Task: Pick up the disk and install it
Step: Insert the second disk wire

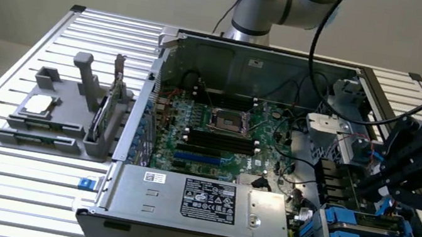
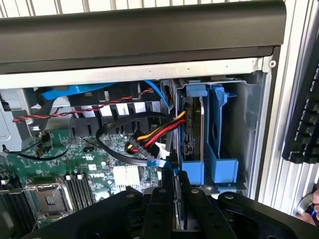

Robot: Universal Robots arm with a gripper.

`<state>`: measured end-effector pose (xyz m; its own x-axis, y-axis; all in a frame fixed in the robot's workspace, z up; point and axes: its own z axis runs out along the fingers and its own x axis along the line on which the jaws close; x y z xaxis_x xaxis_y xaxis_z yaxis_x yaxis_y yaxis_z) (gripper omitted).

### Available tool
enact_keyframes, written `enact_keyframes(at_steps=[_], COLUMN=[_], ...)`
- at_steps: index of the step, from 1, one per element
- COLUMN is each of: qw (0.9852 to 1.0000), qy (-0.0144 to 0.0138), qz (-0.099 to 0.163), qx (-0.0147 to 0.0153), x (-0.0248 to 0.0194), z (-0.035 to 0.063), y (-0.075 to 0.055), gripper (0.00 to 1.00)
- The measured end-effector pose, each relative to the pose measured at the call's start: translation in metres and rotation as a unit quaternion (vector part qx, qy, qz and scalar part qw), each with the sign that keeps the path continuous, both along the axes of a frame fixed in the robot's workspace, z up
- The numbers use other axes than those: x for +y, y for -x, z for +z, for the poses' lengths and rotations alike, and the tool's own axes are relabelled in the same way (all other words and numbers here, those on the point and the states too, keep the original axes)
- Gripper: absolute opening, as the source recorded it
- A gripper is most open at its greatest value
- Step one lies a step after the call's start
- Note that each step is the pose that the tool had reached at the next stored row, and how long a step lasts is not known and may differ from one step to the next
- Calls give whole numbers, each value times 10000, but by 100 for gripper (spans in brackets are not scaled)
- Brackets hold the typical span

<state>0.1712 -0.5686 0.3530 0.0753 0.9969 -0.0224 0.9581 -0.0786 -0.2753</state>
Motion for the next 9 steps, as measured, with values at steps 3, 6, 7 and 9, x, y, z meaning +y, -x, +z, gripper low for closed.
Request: enact_keyframes(at_steps=[3, 6, 7, 9], qw=[10000, 9999, 9999, 9998], qy=[-1, -4, -4, -5], qz=[0, -1, -2, -2], qx=[73, 124, 142, 176], x=[-6, -22, -28, -40], z=[-22, -48, -57, -73], y=[-36, -63, -72, -89], gripper=[16, 16, 16, 16])
